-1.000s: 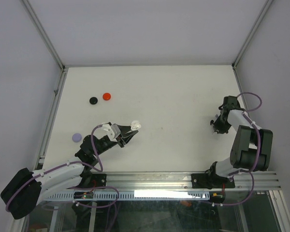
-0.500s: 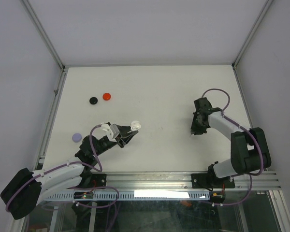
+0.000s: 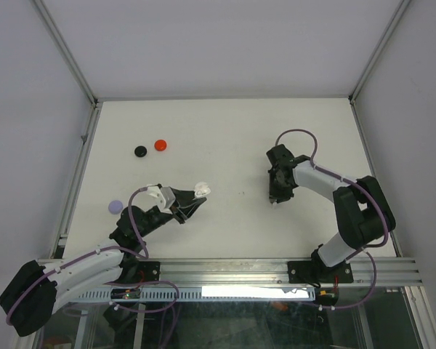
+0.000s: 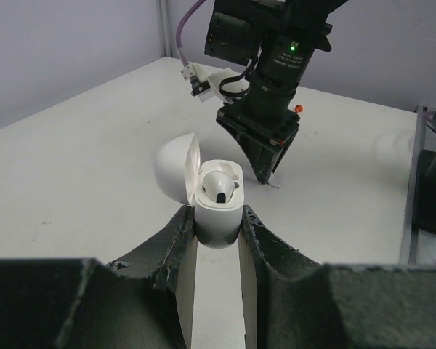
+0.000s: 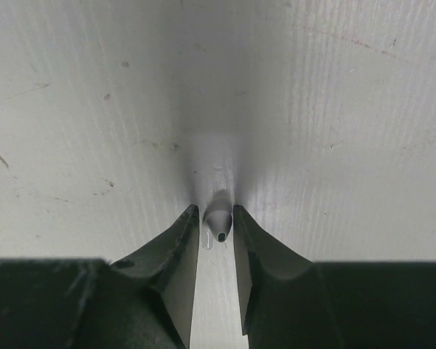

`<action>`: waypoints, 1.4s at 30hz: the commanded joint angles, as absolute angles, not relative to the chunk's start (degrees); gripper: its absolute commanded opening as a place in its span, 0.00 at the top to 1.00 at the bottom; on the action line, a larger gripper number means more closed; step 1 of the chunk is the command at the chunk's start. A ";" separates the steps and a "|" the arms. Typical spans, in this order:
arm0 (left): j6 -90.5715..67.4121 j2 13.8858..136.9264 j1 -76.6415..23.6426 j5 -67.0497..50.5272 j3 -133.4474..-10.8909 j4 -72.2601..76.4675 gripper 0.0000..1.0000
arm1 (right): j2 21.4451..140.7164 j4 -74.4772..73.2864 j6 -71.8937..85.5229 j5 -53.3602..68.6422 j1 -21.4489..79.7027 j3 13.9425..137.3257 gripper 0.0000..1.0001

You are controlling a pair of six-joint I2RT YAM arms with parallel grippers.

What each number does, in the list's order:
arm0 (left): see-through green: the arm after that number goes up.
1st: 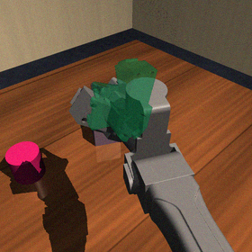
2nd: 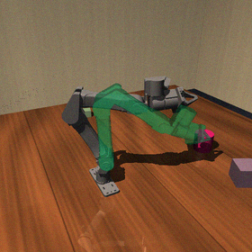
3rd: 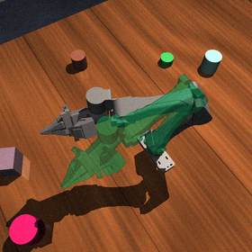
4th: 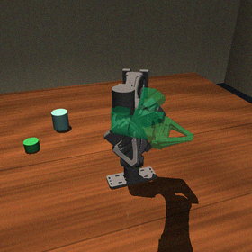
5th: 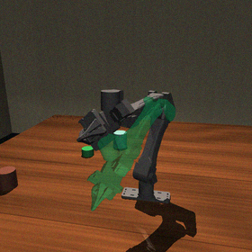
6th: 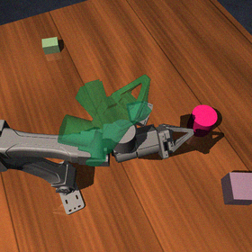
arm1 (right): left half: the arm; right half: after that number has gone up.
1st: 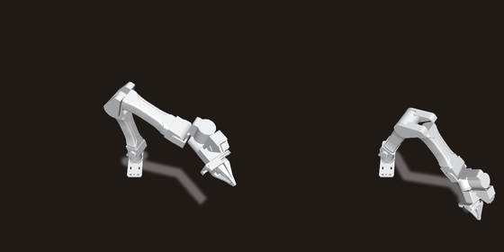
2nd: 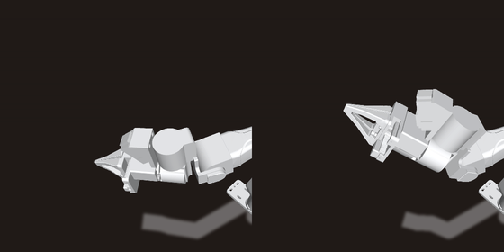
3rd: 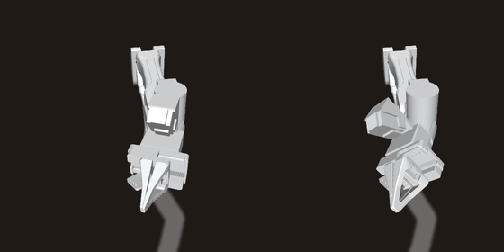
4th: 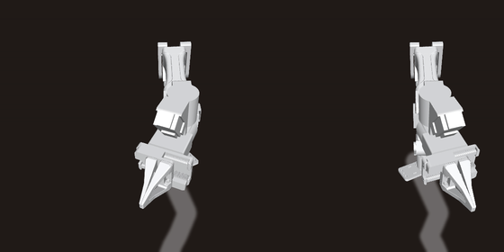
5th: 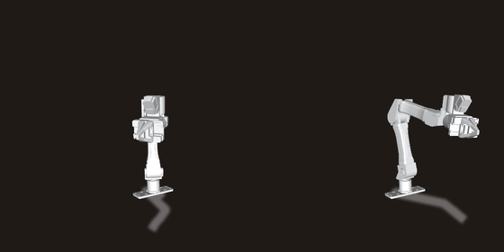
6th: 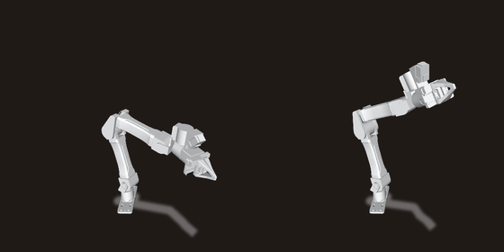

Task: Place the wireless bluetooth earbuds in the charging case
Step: Place the earbud at the center of the board, then pick up the earbud from the center of the board.

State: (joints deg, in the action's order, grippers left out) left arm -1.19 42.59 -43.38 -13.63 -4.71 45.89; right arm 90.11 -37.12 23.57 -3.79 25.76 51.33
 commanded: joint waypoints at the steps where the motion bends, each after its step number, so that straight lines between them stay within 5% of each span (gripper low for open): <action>1: -2.99 42.29 -42.73 -13.37 -4.44 46.64 0.99 | 92.46 -41.59 21.89 -4.47 26.61 52.43 0.71; 13: -3.61 43.83 -42.71 -12.62 -5.38 46.45 0.98 | 96.02 -44.29 21.84 -7.67 29.71 53.50 0.71; 21: -4.28 44.56 -42.70 -12.40 -6.14 45.98 0.98 | 94.96 -43.87 21.48 -8.28 31.10 53.98 0.86; 42: -8.28 54.78 -42.69 -9.06 -4.67 61.53 1.00 | 68.79 -19.21 15.08 -2.65 36.16 49.53 0.94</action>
State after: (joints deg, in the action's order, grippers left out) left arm -6.79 53.69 -43.38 -9.06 -4.75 53.25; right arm 74.15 -29.45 16.91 -4.99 34.61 51.72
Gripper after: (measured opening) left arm 0.254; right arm 0.169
